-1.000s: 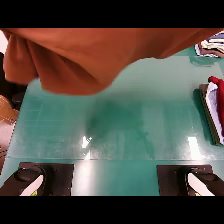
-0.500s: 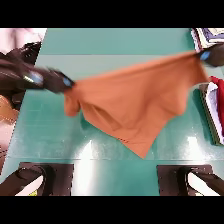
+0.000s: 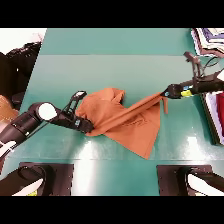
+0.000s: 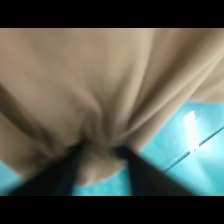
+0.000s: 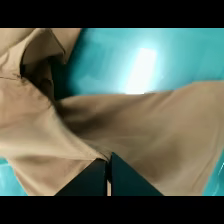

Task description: Fold the shirts.

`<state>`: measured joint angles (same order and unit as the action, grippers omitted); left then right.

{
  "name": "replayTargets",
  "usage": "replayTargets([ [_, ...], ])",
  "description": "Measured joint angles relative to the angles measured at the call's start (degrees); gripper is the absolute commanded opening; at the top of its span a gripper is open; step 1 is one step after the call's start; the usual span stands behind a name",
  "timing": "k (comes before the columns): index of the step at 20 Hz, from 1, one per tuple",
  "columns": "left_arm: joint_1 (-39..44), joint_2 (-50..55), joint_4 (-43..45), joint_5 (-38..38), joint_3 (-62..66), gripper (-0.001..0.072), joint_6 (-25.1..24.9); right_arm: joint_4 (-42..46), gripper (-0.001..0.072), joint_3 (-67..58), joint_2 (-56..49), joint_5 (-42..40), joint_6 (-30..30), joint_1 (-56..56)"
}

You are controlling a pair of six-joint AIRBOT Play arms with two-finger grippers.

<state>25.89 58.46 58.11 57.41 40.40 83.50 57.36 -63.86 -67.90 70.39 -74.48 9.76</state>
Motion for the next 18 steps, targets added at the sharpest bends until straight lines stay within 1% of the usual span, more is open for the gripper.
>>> replayTargets([
  [3,0.5,0.0,-1.0,-0.1,0.7,0.0493,0.2,-0.2,0.0015,1.4,-0.3,-1.5,0.0,1.1],
  [6,-1.0,-0.3,0.4,2.7,8.0,0.0494,0.2,-0.2,0.0015,1.2,-0.4,-1.8,0.0,1.6],
  [8,-4.1,-0.4,3.1,3.3,14.4,0.0493,0.2,-0.2,0.0015,0.5,-0.4,-1.9,0.0,1.7],
  [11,-11.7,1.2,6.2,2.1,22.2,0.0493,0.2,-0.3,0.0015,-1.0,-0.4,-1.6,0.0,1.8],
  [14,-18.7,6.7,5.6,1.7,25.9,0.0493,-1.2,-0.3,0.0015,-2.4,-0.4,-1.4,0.0,1.8],
  [18,-22.7,18.8,1.3,1.6,27.6,0.0493,-6.1,-0.3,0.0015,-3.2,-0.4,-0.7,0.0,1.9],
])
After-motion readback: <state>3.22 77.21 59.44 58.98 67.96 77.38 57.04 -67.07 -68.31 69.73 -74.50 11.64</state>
